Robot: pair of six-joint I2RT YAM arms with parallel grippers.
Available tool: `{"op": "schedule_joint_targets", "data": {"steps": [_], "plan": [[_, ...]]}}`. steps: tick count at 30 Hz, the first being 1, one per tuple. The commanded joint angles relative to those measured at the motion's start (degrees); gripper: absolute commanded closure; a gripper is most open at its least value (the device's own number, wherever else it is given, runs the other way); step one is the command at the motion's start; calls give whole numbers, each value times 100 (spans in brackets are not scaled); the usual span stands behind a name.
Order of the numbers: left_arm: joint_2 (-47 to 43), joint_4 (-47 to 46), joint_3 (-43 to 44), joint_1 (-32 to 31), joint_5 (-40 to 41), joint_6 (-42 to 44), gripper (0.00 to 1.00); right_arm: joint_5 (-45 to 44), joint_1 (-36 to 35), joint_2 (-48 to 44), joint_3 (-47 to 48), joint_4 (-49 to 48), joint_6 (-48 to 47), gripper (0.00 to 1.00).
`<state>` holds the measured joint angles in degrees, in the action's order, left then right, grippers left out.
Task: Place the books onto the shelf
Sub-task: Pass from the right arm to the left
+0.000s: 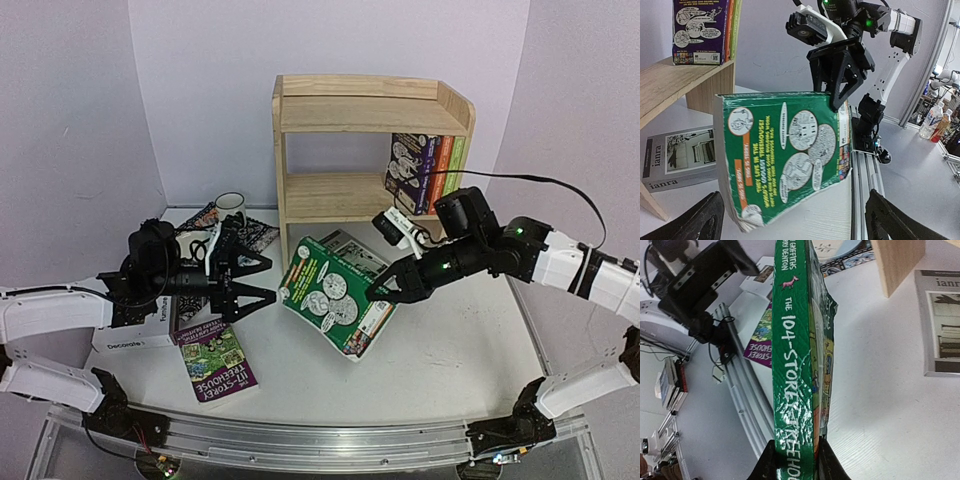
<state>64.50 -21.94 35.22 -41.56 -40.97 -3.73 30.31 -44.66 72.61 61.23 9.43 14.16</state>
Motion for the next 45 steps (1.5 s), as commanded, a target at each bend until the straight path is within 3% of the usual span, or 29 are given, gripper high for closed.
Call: {"op": "schedule_joint_targets", "data": {"steps": [1, 17, 20, 24, 28, 29, 31, 32, 35, 38, 41, 45], "plan": [[178, -311, 258, 16, 96, 338, 0, 999, -26, -281, 332, -244, -124, 100], [929, -310, 909, 147, -898, -79, 2, 1699, -26, -459, 196, -223, -707, 100], [1072, -311, 1028, 148, -1481, -62, 16, 1834, -26, -405, 205, -236, -833, 100], [1195, -298, 1084, 148, -2230, 85, 48, 1845, -24, -294, 237, -240, -939, 100], [1169, -302, 1011, 142, -2475, 154, 55, 1911, -26, -196, 272, -266, -972, 100], [1146, -301, 992, 147, -2516, 209, 63, 1911, -26, -164, 281, -267, -982, 100], [1100, -302, 948, 148, -2513, 326, 94, 1869, -26, -118, 284, -267, -999, 100], [1062, -298, 910, 147, -2445, 359, 99, 1833, -26, -92, 284, -267, -1007, 99], [950, -302, 780, 148, -2236, 611, 100, 1672, -26, 7, 288, -255, -1003, 74], [858, -307, 657, 154, -2074, 849, 100, 1618, -26, 173, 333, -215, -1037, 59], [875, -302, 635, 154, -2069, 997, 100, 1637, -25, 377, 462, 75, -1265, 34], [1144, -293, 763, 162, -2201, 960, 100, 1673, -52, 737, 875, 958, -1960, 22]]}}
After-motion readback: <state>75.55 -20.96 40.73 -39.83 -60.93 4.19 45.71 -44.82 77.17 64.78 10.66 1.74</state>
